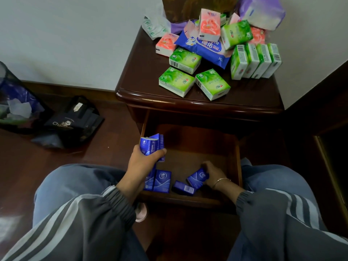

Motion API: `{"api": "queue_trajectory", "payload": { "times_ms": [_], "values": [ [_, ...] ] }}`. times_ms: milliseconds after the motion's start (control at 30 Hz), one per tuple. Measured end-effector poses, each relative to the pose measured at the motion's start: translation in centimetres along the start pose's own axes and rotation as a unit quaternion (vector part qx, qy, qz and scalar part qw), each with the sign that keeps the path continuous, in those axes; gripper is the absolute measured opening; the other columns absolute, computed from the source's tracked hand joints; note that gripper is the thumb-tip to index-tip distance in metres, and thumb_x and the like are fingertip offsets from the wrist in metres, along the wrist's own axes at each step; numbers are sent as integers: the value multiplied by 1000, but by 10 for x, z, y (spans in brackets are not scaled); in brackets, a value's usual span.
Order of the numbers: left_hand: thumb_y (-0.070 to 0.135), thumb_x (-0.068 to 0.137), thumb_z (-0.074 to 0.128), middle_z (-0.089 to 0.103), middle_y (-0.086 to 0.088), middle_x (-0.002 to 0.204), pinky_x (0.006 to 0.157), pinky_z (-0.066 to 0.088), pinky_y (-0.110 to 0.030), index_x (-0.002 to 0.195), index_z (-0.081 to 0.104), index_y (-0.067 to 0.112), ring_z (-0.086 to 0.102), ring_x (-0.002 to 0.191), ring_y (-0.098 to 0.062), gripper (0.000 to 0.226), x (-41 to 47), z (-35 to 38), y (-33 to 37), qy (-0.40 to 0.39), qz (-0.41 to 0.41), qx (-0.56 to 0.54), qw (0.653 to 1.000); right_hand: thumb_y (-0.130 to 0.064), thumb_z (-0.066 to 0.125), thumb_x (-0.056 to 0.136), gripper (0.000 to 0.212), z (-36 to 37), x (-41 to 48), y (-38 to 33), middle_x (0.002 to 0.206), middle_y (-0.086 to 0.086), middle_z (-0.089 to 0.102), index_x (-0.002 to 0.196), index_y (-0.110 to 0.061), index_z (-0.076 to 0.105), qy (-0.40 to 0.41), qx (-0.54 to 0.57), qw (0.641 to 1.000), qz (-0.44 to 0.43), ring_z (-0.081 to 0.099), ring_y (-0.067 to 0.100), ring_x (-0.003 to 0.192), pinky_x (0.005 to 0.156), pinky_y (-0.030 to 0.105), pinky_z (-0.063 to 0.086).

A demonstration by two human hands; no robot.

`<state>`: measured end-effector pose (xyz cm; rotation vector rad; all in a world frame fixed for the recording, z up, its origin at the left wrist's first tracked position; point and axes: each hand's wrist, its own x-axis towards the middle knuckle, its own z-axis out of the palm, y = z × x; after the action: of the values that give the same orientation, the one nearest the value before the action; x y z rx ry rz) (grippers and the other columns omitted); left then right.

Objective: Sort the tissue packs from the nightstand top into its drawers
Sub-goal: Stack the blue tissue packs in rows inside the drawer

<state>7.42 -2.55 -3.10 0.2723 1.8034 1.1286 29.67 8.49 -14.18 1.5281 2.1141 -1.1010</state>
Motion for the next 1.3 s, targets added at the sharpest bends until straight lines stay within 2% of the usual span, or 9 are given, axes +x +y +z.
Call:
{"api": "queue_trajectory", "payload": {
  "times_ms": [167,300,433,533,700,900,1033,1100,1300],
  "values": [
    [32,70,81,62,-2,110,61,56,-33,114,45,25,67,92,-22,58,-4,-1,2,-2,-4,-4,1000,-11,67,80,58,0,1,1,128,11,52,132,-16,41,32,-61,997,32,50,28,118,97,36,46],
    [33,70,81,61,-3,113,77,58,-43,119,44,24,66,97,-24,62,-4,-2,5,4,-7,2,1000,-27,65,83,39,-5,-4,-8,123,3,52,119,-21,50,116,-105,987,-43,48,20,113,93,32,45],
    [35,70,80,60,-2,114,84,56,-46,119,42,25,64,100,-24,63,-5,-2,7,1,-9,11,1000,-55,67,73,42,-1,-18,-30,102,-4,57,99,-25,55,-37,-82,985,-144,51,13,90,71,26,42],
    [35,71,80,60,-2,114,84,56,-47,119,43,25,64,99,-24,62,-5,-2,6,6,-12,13,1000,-47,66,77,41,10,-21,-31,108,0,63,106,-20,58,-67,-158,969,-176,57,19,96,73,27,43],
    [35,71,80,60,-1,115,81,56,-43,121,43,24,64,100,-23,64,-3,-3,6,6,-14,15,1000,-37,55,84,31,14,-19,-37,109,3,64,110,-21,59,-80,-186,963,-175,59,22,99,79,34,48],
    [36,68,82,62,-1,113,85,56,-46,120,45,25,65,99,-22,65,-1,-4,9,13,-11,2,1000,-31,48,88,24,7,-13,-38,101,6,65,103,-18,62,-78,-104,982,-134,57,18,87,73,27,42],
    [37,66,83,62,-2,115,88,55,-47,122,46,24,65,100,-23,68,0,-6,10,13,-12,-6,1000,-29,38,97,34,-12,-4,-46,130,12,50,126,-19,54,-85,-118,980,-137,50,24,114,90,32,39],
    [37,67,82,62,-3,116,88,55,-47,123,45,23,65,101,-23,69,0,-7,12,10,-15,-7,1000,-26,39,98,35,-18,1,-52,133,9,45,131,-21,50,-87,-132,977,-145,47,24,120,93,30,38],
    [34,70,81,63,-2,113,84,56,-44,122,45,23,66,98,-23,64,-3,-10,17,3,-22,-31,999,-20,58,88,22,-20,23,-76,116,6,59,110,-18,58,-71,-70,982,-157,54,13,97,78,23,42]
  ]
}}
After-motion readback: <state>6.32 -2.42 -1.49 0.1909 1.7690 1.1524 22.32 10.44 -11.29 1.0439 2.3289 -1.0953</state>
